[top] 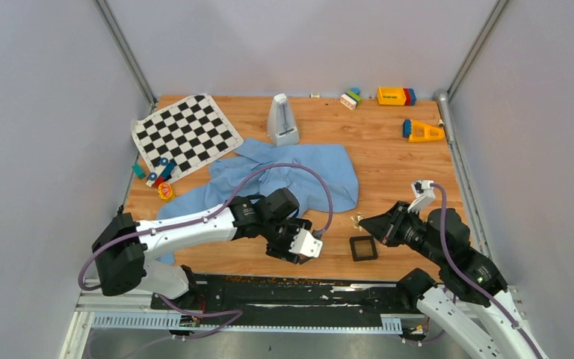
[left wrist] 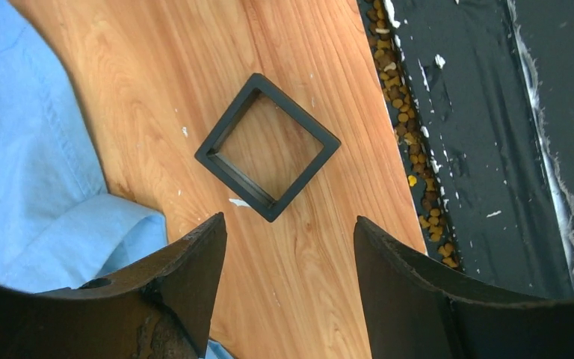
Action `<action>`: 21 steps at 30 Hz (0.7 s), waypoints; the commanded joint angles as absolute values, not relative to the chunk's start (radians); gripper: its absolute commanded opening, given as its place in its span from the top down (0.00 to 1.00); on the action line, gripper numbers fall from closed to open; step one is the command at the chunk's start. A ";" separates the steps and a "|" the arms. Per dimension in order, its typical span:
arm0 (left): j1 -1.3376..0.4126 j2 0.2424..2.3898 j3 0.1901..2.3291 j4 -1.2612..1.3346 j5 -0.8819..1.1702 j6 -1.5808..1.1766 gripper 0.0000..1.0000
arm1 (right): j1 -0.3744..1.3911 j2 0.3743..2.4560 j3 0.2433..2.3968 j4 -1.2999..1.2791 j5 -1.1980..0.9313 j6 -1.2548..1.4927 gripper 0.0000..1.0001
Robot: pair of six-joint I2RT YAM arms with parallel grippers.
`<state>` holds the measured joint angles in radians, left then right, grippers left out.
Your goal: Remove the brooch from the garment
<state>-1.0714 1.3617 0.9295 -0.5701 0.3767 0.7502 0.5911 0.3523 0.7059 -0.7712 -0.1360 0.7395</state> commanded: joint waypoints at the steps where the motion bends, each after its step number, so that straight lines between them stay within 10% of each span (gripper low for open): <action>1: -1.073 1.423 0.989 -0.620 0.391 0.854 0.31 | 0.592 0.332 0.763 -0.812 -0.087 0.724 1.00; 21: -1.098 1.625 1.036 -0.584 0.357 0.902 0.50 | 0.592 0.334 0.765 -0.819 -0.095 0.719 0.99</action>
